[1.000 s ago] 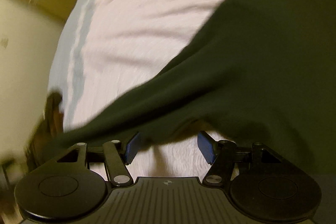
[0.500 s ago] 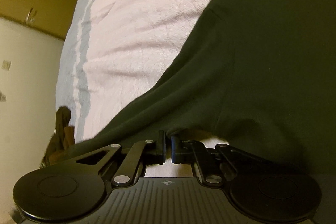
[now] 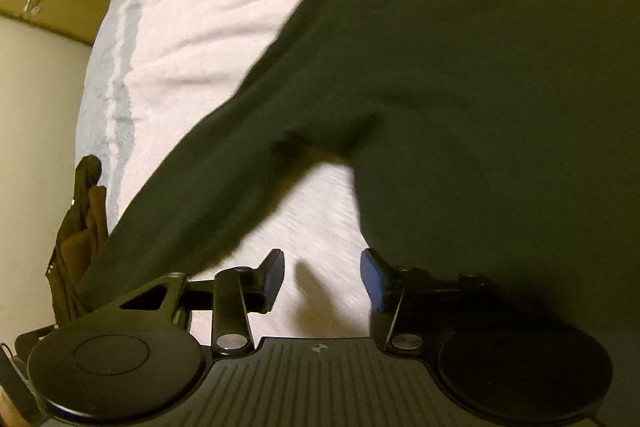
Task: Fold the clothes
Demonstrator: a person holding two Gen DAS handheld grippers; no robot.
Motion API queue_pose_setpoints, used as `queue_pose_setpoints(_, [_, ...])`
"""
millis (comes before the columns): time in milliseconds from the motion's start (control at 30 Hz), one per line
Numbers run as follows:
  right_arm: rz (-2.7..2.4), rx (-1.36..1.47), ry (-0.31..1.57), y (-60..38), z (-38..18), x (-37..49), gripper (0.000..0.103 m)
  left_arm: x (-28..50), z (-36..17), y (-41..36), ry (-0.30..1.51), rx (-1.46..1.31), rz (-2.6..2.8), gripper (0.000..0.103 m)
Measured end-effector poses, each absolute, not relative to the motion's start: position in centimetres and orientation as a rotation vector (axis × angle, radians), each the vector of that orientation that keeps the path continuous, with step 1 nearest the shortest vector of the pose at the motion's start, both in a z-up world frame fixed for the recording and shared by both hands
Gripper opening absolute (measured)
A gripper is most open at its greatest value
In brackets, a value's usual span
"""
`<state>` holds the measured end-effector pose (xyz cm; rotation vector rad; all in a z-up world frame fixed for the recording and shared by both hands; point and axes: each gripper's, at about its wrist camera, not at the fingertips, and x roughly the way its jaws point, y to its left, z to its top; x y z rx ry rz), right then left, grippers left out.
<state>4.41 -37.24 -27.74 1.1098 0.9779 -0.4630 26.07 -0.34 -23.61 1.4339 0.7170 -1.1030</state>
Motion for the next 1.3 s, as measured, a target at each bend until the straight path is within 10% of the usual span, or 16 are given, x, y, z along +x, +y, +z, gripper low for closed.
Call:
queue_pose_setpoints(767, [-1.063, 1.201, 0.791, -38.3, -21.2, -33.6, 0.061, 7.0, -16.0, -14.6, 0.728, 1.081, -1.428, 0.034])
queue_pose_setpoints(1300, [-0.77, 0.967, 0.627, -62.8, -29.4, -31.1, 0.056, -6.3, -16.4, -18.3, 0.75, 1.251, -1.208, 0.04])
